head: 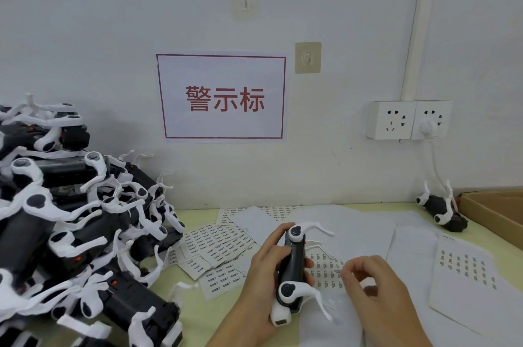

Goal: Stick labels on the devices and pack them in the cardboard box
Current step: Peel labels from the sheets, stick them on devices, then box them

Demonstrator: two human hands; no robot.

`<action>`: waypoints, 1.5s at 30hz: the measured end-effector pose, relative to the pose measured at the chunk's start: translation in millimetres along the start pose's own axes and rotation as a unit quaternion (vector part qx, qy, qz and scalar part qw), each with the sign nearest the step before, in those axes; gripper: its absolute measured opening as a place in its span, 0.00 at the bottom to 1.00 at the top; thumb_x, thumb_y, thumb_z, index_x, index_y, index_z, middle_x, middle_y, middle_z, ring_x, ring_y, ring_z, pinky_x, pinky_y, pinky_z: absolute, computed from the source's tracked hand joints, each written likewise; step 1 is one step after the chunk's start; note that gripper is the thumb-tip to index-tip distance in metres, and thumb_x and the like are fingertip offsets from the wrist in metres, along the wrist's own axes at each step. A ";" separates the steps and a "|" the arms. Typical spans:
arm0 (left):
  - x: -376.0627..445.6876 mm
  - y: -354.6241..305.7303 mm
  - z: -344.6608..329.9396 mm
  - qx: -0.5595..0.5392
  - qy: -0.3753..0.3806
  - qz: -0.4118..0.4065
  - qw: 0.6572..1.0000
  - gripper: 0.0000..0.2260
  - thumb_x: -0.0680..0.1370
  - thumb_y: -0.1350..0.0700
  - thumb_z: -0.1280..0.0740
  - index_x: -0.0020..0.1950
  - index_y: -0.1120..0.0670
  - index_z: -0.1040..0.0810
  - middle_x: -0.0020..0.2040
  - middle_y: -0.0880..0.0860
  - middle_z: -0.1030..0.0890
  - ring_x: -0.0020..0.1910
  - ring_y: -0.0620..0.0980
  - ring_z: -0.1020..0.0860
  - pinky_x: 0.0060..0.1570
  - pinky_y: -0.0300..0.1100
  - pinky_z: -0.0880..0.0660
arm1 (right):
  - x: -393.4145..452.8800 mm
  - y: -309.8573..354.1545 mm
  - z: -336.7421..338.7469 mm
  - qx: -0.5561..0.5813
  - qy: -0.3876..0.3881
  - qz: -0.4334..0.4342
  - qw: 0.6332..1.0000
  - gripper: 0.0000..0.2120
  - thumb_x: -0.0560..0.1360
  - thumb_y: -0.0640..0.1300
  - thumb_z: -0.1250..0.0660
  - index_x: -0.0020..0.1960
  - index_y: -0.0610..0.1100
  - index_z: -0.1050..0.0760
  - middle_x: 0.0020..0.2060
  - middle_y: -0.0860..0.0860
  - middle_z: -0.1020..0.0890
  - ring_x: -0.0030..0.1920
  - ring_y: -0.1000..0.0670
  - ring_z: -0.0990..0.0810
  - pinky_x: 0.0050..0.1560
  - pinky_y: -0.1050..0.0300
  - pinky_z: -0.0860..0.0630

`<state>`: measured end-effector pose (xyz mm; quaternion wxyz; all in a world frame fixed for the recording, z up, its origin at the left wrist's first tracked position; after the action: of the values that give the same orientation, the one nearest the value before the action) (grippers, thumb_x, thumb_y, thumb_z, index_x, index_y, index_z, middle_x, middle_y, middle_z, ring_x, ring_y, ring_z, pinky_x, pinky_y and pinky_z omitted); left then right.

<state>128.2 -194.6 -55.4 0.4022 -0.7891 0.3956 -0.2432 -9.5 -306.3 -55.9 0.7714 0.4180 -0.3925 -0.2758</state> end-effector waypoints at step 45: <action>2.4 0.5 -0.5 0.020 -0.010 0.020 1.000 0.20 0.77 0.65 0.40 0.65 0.49 0.20 0.45 0.62 0.20 0.39 0.58 0.23 0.42 0.48 0.25 | 61.9 83.9 -13.4 -0.240 0.271 0.196 0.911 0.13 0.76 0.43 0.30 0.35 0.55 0.26 0.48 0.63 0.30 0.49 0.60 0.26 0.54 0.57 0.26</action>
<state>128.9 -197.0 -55.4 0.4265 -0.7753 0.4022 -0.2351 43.3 -305.4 35.1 0.9639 0.1935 -0.1642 -0.0808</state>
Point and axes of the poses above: each hand's wrist, its own x-axis towards the middle knuckle, its own z-axis out of the back of the hand, y = z × x, the point moved 2 cm from there along x, towards the middle knuckle
